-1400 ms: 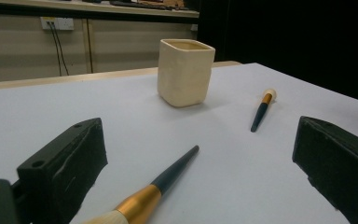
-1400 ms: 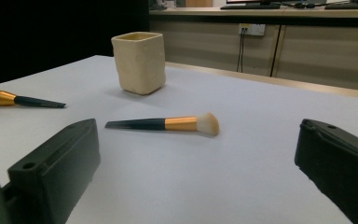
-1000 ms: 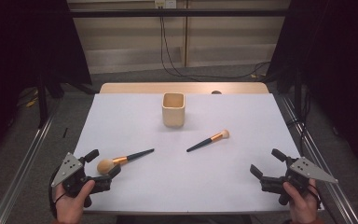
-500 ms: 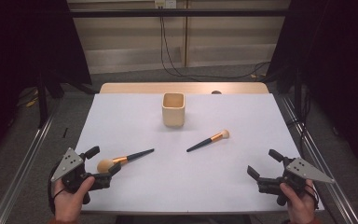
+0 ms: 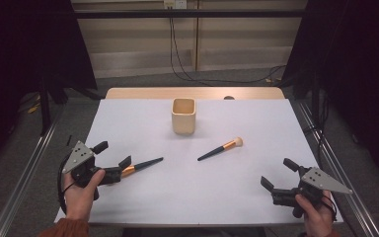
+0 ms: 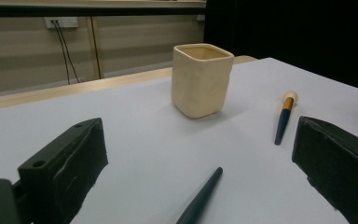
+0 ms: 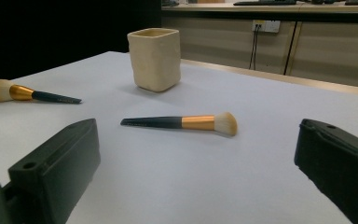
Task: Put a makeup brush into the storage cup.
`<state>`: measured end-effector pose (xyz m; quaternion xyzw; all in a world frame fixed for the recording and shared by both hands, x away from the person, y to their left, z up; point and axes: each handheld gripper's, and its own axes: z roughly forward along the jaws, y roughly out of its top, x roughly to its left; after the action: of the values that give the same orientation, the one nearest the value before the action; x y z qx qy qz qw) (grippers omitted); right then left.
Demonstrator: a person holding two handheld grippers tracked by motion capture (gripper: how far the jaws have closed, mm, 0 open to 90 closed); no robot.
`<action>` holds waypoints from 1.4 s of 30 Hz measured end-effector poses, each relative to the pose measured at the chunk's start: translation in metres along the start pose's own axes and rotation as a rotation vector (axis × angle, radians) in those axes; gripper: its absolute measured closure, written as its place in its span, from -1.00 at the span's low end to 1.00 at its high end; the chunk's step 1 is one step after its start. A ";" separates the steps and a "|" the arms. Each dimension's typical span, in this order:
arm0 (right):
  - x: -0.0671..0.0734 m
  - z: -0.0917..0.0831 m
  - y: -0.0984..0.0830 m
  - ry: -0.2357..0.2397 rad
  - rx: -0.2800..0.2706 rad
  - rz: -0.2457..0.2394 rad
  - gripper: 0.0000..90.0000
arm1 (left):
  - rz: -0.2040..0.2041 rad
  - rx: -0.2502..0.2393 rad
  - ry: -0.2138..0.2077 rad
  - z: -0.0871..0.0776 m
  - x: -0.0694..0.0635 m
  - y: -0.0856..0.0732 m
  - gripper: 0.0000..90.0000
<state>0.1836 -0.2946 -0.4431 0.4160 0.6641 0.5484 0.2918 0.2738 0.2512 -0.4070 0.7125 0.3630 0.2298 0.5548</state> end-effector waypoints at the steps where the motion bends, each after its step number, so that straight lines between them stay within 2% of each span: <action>1: 0.000 0.000 0.000 0.000 0.000 0.000 -1.00 | 0.001 -0.004 -0.006 0.001 -0.001 0.002 -0.93; 5: -0.001 0.000 0.000 -0.003 -0.002 0.002 -1.00 | 0.024 -0.013 -0.018 0.008 -0.001 0.007 -0.93; 8: -0.001 -0.001 0.000 0.000 0.000 -0.008 -1.00 | 0.049 -0.018 -0.056 0.016 -0.001 0.010 -0.93; 10: -0.001 0.000 0.000 0.000 0.000 -0.004 -1.00 | 0.062 -0.008 -0.045 0.022 -0.001 0.013 -0.94; 15: -0.002 0.000 -0.001 -0.004 0.000 0.006 -1.00 | 0.031 -0.020 -0.084 0.034 0.007 0.021 -0.94; 17: -0.002 0.000 -0.001 -0.004 0.000 0.006 -1.00 | 0.039 -0.009 -0.075 0.037 0.011 0.025 -0.94; 20: -0.002 0.000 -0.001 -0.002 -0.001 0.006 -1.00 | 0.043 -0.005 -0.099 0.041 0.014 0.029 -0.94; 25: -0.002 0.001 -0.001 0.000 0.003 0.006 -1.00 | 0.050 0.046 -0.116 0.049 0.018 0.032 -0.94; 30: -0.003 0.002 -0.001 0.003 0.010 0.003 -1.00 | 0.051 0.104 -0.105 0.055 0.020 0.033 -0.95; 32: -0.003 0.002 -0.001 0.005 0.011 0.004 -1.00 | 0.050 0.130 -0.114 0.057 0.021 0.034 -0.95; 34: -0.003 0.002 -0.001 0.001 0.011 0.000 -1.00 | 0.056 0.143 -0.122 0.057 0.022 0.035 -0.94; 36: -0.003 0.001 -0.001 0.000 0.010 -0.001 -1.00 | 0.064 0.151 -0.112 0.058 0.023 0.035 -0.93; 39: -0.003 0.002 -0.001 0.002 0.012 0.000 -1.00 | 0.067 0.181 -0.127 0.060 0.025 0.035 -0.93; 42: -0.003 0.002 -0.001 0.002 0.013 0.002 -1.00 | 0.133 0.241 -0.132 0.061 0.024 0.036 -0.94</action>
<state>0.1865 -0.2964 -0.4448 0.4180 0.6674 0.5450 0.2878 0.3429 0.2273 -0.3911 0.8100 0.3025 0.1735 0.4714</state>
